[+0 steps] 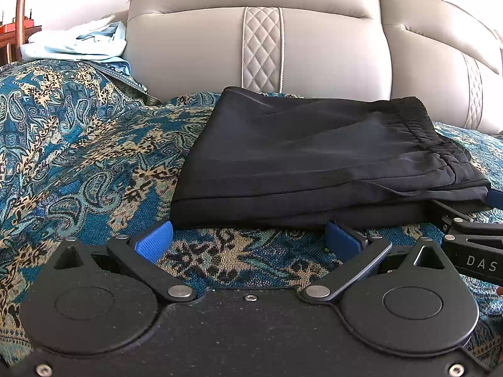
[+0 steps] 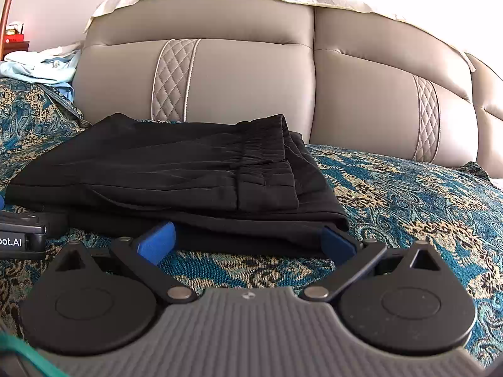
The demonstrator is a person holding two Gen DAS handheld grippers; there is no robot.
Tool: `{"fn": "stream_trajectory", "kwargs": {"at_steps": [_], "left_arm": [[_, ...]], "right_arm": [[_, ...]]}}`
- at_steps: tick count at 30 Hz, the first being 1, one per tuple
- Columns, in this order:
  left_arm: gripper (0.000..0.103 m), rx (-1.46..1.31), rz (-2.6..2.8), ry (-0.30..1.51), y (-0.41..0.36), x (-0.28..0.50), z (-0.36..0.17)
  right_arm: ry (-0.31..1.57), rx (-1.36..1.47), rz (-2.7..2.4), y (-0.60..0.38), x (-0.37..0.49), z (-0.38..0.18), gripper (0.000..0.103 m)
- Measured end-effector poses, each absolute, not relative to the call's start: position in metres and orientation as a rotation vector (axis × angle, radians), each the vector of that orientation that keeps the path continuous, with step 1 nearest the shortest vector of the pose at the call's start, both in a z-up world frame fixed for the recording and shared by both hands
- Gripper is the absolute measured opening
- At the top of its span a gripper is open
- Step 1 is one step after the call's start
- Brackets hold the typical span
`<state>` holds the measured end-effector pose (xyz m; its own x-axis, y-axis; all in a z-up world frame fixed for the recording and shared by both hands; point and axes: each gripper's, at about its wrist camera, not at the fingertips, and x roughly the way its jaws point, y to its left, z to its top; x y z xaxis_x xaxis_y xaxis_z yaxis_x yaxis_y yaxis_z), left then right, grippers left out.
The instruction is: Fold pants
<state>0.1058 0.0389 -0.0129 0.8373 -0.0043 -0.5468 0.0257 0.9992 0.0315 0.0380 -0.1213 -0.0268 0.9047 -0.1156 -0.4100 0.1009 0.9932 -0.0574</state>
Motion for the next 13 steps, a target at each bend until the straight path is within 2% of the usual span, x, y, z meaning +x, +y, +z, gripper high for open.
{"fn": "stream_trajectory", "kwargs": {"at_steps": [13], "left_arm": [[0.103,0.037,-0.015,0.575,0.0382,0.1051,-0.0128]], "right_arm": [[0.425,-0.036,-0.112,-0.1210,0.0378,-0.0267,0.103]]}}
